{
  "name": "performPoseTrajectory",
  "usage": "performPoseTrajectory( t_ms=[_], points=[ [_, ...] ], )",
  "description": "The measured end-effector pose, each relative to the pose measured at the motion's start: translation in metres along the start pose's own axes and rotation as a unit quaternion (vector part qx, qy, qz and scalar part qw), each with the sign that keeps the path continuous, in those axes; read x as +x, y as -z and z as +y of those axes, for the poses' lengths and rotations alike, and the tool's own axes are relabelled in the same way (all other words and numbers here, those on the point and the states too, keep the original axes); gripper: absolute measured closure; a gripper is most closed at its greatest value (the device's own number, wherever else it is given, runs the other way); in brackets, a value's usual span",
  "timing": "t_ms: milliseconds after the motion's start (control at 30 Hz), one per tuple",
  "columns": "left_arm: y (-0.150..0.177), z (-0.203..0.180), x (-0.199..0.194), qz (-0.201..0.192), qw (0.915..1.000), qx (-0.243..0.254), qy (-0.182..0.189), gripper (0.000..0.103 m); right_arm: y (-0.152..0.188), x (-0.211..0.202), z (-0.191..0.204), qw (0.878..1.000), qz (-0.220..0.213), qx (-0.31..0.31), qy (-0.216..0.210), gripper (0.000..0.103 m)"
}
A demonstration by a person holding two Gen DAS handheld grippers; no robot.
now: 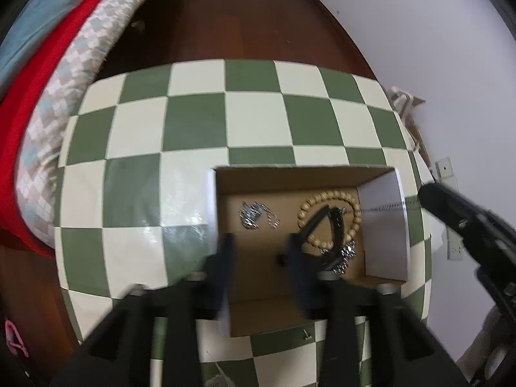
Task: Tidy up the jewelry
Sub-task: 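Open both grippers to drop the charm and ring into the box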
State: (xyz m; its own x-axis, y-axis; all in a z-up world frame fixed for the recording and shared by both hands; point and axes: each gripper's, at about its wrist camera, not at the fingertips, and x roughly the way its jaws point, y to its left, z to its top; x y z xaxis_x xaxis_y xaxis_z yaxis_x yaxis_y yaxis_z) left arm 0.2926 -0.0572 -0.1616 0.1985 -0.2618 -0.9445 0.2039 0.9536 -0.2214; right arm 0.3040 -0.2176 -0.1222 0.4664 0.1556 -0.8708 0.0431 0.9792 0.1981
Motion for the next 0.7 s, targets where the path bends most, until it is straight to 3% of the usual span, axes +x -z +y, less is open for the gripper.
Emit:
performPoseTrajectory(
  t_ms=[100, 133, 167, 200, 267, 433, 533, 700],
  points=[
    [-0.002, 0.004, -0.007, -0.009, 0.9999, -0.011, 0.001, 0.039, 0.002, 0.011, -0.008, 1.000, 0.021, 0.013, 0.006, 0.088],
    [-0.002, 0.004, -0.009, -0.014, 0.9998, -0.011, -0.007, 0.022, 0.003, 0.014, -0.011, 0.999, 0.028, 0.018, 0.008, 0.086],
    [-0.003, 0.004, -0.012, -0.019, 0.9996, -0.012, -0.017, 0.007, 0.003, 0.015, -0.013, 0.999, 0.031, 0.020, 0.011, 0.073],
    [-0.003, 0.006, -0.016, -0.026, 0.9994, -0.016, -0.019, 0.005, 0.004, 0.015, -0.016, 0.999, 0.033, 0.022, 0.017, 0.056],
    [-0.003, 0.008, -0.022, -0.033, 0.9990, -0.020, -0.024, 0.005, 0.006, 0.014, -0.021, 0.999, 0.033, 0.028, 0.019, 0.045],
    [0.003, 0.008, -0.040, -0.068, 0.9950, -0.013, -0.073, 0.003, 0.010, 0.006, -0.028, 0.998, 0.032, 0.034, 0.034, 0.042],
    [0.014, 0.007, -0.051, -0.101, 0.9874, -0.002, -0.121, 0.001, 0.016, 0.002, -0.025, 0.997, 0.028, 0.018, 0.067, 0.012],
    [0.037, 0.009, -0.058, -0.128, 0.9792, 0.005, -0.157, 0.001, 0.039, 0.001, -0.019, 0.992, 0.033, -0.012, 0.122, 0.000]
  ],
)
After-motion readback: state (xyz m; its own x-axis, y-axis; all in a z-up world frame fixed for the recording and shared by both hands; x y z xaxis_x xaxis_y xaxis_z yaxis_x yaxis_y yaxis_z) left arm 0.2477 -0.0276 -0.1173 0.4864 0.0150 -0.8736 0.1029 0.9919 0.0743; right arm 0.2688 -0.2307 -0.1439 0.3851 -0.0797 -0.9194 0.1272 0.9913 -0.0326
